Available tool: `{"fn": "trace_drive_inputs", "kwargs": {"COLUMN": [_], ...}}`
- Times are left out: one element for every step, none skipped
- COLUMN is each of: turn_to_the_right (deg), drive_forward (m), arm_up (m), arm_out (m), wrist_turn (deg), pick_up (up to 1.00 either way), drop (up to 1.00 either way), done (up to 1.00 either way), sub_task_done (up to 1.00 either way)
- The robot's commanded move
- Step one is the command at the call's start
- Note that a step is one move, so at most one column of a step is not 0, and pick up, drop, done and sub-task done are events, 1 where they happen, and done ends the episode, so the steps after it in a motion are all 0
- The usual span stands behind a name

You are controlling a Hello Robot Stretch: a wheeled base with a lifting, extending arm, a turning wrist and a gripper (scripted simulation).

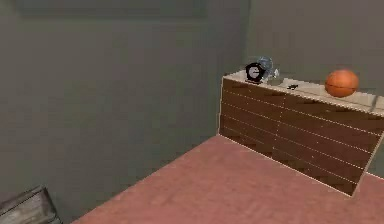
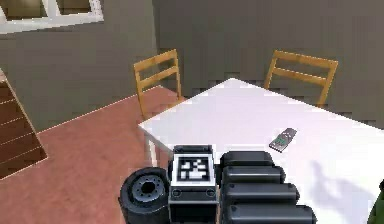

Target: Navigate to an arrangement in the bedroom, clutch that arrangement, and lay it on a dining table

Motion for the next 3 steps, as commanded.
{"fn": "trace_drive_inputs", "kwargs": {"turn_to_the_right": [45.0, 45.0, 15.0], "drive_forward": [0.0, 0.0, 0.0], "arm_up": [0.0, 0.0, 0.0], "arm_out": [0.0, 0.0, 0.0], "wrist_turn": [0.0, 0.0, 0.0], "pick_up": [0.0, 0.0, 0.0], "drop": [0.0, 0.0, 0.0], "done": [0.0, 0.0, 0.0], "sub_task_done": [0.0, 0.0, 0.0]}}
